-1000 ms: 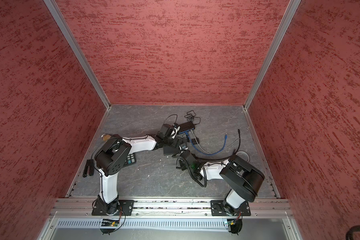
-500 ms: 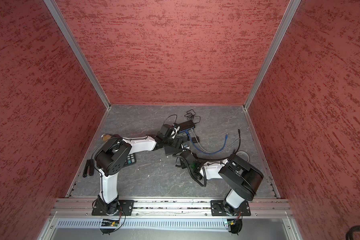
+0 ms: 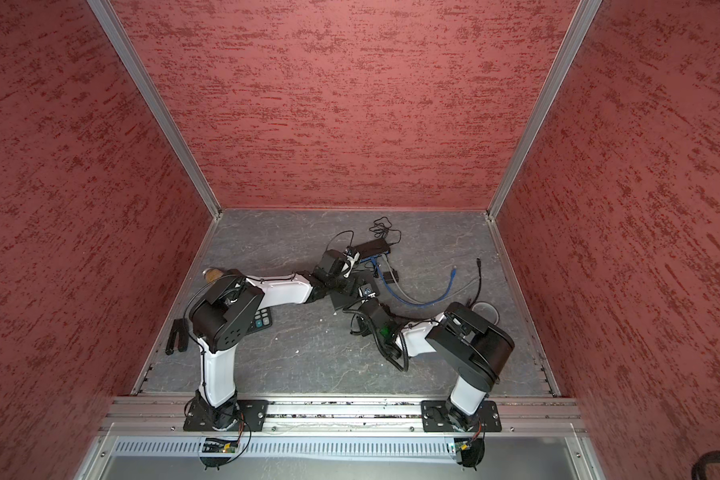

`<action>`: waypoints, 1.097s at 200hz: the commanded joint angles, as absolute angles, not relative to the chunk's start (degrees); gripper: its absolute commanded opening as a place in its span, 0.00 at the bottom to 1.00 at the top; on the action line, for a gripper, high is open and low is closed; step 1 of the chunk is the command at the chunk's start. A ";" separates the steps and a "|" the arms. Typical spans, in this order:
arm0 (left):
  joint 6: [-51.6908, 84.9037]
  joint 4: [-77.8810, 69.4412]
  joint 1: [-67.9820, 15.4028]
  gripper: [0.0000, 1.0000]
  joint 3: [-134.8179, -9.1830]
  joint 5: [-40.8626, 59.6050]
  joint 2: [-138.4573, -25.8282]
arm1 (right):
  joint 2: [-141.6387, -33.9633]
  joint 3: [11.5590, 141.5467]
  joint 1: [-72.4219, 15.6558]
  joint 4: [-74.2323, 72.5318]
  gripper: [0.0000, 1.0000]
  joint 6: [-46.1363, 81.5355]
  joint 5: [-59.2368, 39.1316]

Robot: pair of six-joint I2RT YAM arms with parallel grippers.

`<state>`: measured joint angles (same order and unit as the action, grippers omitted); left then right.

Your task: Insert the plug into the switch port

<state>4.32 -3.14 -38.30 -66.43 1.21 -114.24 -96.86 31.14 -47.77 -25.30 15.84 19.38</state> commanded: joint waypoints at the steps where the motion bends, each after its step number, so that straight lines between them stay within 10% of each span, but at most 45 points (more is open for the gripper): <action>1: 4.58 0.09 -39.39 0.97 -64.86 3.85 -115.75 | -95.84 32.95 -47.02 -29.59 0.06 15.53 19.71; 219: 4.66 0.88 -39.01 0.97 -66.18 3.78 -117.16 | -92.87 35.52 -40.12 -13.73 0.06 5.91 9.13</action>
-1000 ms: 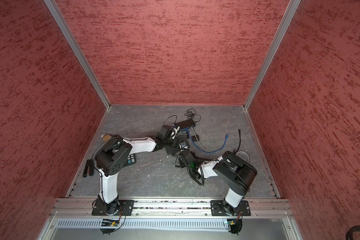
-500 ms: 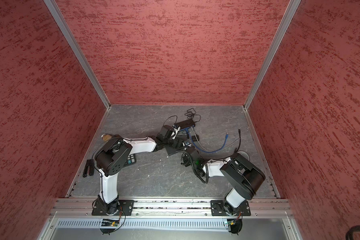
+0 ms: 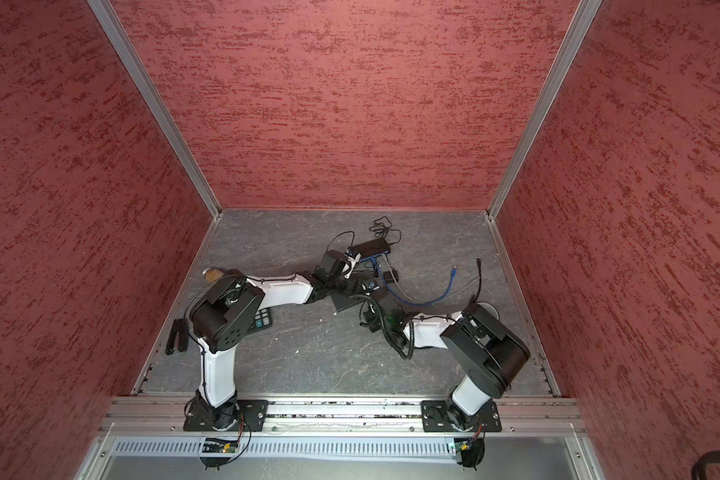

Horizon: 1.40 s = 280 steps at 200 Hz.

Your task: Insert the plug into the switch port

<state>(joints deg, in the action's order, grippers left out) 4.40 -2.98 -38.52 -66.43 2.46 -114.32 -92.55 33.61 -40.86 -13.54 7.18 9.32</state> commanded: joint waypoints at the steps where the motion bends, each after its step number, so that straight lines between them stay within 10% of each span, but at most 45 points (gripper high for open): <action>1: 4.70 0.84 -38.97 0.97 -66.14 3.78 -117.16 | -92.88 35.51 -40.10 -13.72 0.06 5.90 9.09; 280: 5.08 0.78 -38.76 0.97 -66.27 3.91 -118.04 | -89.25 36.15 -39.81 -13.86 0.07 4.72 6.18</action>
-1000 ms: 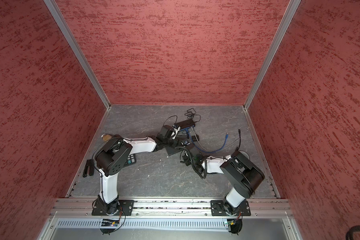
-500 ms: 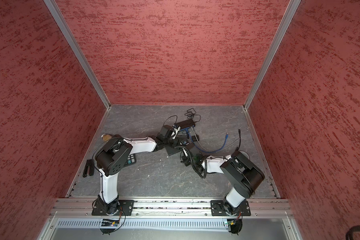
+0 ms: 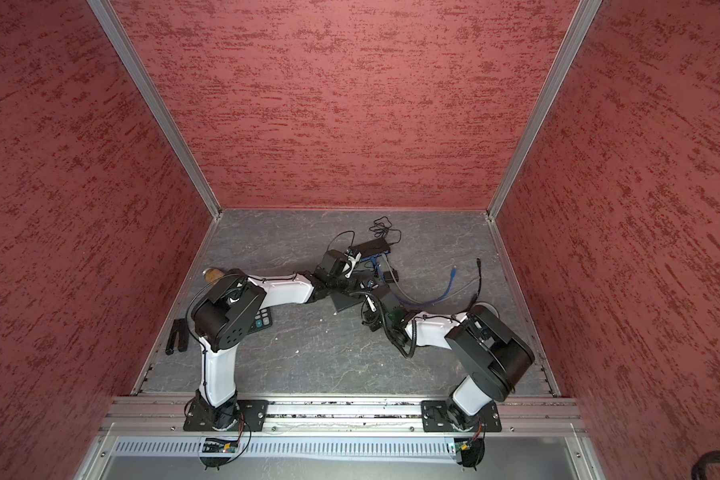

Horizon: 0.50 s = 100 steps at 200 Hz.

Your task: Insert the plug into the switch port

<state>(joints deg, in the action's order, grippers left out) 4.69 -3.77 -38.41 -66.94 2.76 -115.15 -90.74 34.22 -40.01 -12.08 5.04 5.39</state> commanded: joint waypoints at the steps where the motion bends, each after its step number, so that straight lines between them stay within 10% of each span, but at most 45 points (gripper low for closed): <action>1: 5.09 0.74 -38.76 0.97 -66.27 3.93 -118.04 | -89.27 36.18 -39.81 -13.87 0.07 4.73 6.25; 100: 5.10 0.61 -38.76 0.97 -66.32 4.74 -118.30 | -91.03 35.88 -39.80 -19.53 0.07 6.66 9.65</action>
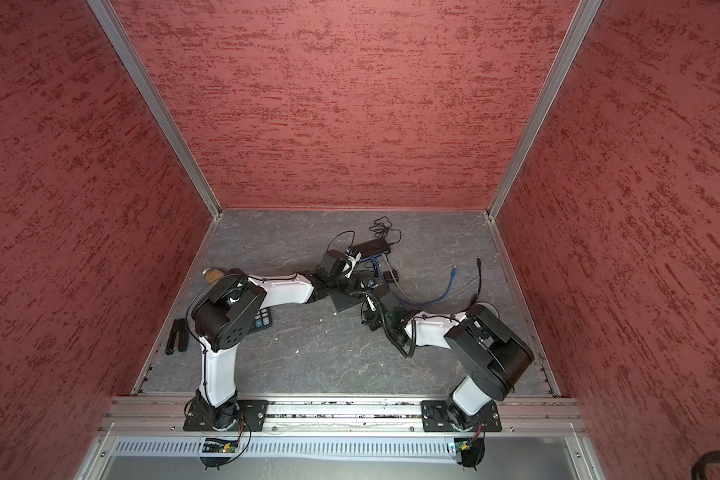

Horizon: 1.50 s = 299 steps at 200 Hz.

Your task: Insert the plug into the switch port

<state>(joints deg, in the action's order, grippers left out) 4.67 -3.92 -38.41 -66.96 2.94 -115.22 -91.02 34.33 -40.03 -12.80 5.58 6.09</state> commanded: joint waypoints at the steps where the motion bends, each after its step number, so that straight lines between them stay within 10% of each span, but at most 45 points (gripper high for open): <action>1: 5.10 0.61 -38.80 0.97 -66.34 4.75 -118.30 | -91.09 35.87 -39.81 -19.61 0.07 6.67 9.66; 299: -1.58 -1.49 -40.65 0.92 -65.24 11.78 -121.27 | -99.10 40.13 -39.81 -37.53 0.08 -0.33 7.49</action>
